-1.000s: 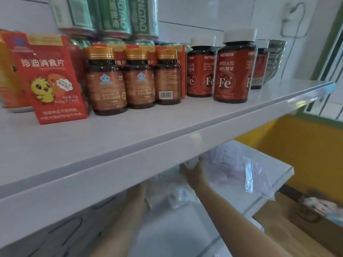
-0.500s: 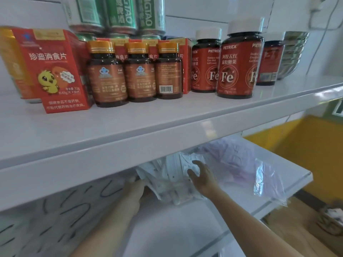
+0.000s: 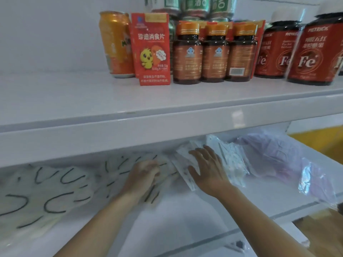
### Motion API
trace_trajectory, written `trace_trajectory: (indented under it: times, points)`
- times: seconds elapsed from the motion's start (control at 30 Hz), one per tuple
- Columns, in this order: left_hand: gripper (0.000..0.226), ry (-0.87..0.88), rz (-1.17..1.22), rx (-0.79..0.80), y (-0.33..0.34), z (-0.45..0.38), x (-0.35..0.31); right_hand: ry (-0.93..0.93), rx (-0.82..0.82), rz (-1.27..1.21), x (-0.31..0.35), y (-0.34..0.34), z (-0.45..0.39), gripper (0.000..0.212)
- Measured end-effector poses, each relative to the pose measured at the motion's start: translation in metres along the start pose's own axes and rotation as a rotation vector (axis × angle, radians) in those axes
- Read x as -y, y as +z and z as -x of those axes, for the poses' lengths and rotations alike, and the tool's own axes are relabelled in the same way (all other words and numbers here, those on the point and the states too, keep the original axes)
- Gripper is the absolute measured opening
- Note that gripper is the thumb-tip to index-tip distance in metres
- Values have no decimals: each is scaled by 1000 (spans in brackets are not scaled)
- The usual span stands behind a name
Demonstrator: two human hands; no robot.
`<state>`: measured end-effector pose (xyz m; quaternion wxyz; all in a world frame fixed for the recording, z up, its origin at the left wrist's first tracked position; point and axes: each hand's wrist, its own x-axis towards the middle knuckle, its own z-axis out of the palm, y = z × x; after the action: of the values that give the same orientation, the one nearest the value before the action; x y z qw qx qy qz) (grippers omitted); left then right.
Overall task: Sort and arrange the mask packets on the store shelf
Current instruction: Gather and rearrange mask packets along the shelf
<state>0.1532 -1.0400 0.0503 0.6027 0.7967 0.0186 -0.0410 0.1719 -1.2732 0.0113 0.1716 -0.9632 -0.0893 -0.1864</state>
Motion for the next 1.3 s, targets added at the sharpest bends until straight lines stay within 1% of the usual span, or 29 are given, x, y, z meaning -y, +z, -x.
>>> trace_trajectory:
  times: [0.07,0.17,0.2,0.27,0.37,0.47,0.53,0.6,0.63,0.77,0.9,0.97,1.1,1.3]
  points:
    - [8,127,-181,-31,-48,15,9,-42,37,5,42,8,-3,67]
    - [29,268,-583,-157,-128,39,38,-110,70,-18,110,27,-6,74]
    - [37,274,-690,-185,-157,49,52,-139,91,-29,137,34,-6,77]
    - [50,185,-789,-221,-218,77,78,-190,142,-54,197,49,-4,78]
    - [55,146,-874,-273,-314,127,110,-261,186,-89,294,81,4,67]
    - [49,119,-907,-320,-409,179,137,-399,225,-136,394,118,21,64]
    - [55,76,-918,-379,-468,212,156,-489,251,-157,458,138,29,62]
    - [58,33,-909,-436,-522,247,179,-563,265,-178,520,158,37,54]
    - [59,16,-901,-451,-536,259,184,-581,270,-187,537,163,41,53]
    - [59,-96,-890,-571,-627,328,215,-720,360,-282,660,198,53,50]
    - [59,-162,-876,-675,-701,368,243,-841,400,-381,770,230,54,48]
    - [58,-192,-873,-712,-732,377,257,-869,426,-428,819,249,54,49]
    - [59,-245,-881,-723,-797,380,284,-897,498,-487,906,293,53,50]
    - [60,-319,-878,-700,-906,373,315,-841,602,-557,1020,344,47,41]
